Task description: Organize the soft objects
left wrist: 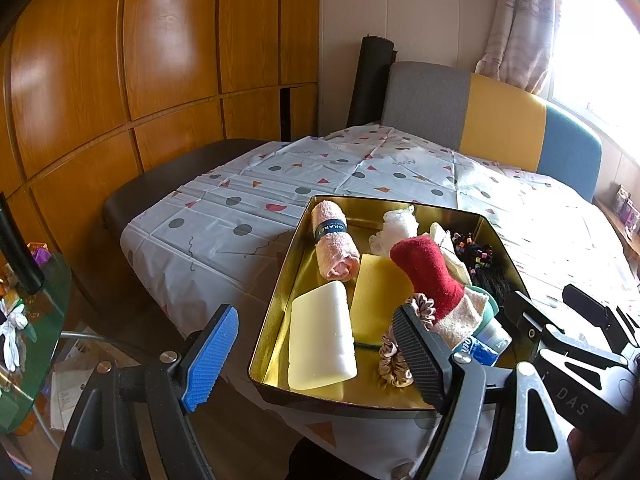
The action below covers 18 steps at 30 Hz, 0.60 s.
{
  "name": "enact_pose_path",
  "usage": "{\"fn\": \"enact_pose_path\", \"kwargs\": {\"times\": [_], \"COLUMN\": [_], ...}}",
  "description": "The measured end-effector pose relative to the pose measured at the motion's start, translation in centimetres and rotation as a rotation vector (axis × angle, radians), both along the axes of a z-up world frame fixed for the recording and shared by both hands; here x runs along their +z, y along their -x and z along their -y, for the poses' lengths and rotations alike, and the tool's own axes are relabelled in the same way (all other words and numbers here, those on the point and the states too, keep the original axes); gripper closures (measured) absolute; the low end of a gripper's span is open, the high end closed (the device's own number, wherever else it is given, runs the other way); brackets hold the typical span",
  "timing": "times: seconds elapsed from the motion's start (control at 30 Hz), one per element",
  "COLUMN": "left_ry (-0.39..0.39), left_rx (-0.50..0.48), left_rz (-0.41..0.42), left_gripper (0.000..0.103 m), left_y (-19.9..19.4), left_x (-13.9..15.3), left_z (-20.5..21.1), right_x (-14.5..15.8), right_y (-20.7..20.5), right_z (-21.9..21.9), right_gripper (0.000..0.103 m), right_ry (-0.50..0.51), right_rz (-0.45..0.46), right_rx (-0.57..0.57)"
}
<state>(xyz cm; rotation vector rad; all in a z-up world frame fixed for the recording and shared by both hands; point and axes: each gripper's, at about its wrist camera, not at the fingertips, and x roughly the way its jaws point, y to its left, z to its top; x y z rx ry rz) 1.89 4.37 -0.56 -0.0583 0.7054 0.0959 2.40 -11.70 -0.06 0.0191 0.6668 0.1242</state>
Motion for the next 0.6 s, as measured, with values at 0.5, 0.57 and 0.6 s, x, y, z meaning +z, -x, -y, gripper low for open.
{"fn": "enact_pose_path", "kwargs": {"times": [0.5,0.57,0.6], "left_ry": [-0.003,-0.003,-0.003], "left_rx": [0.014,0.02,0.025], "left_rz": [0.027,0.025,0.023], "left_gripper": [0.022,0.022,0.022], "left_y": [0.33,0.27,0.29], "left_x": [0.45,0.63,0.62], "left_z": [-0.22,-0.23,-0.28], "right_x": [0.01,0.06,0.05], "right_y": [0.12,0.13,0.12], "right_z": [0.0,0.02,0.02], "right_gripper": [0.017,0.017,0.017], "right_ry": [-0.004,-0.002,-0.003], "right_rz": [0.004,0.006,0.005], "right_rx": [-0.001,-0.001,0.0]}}
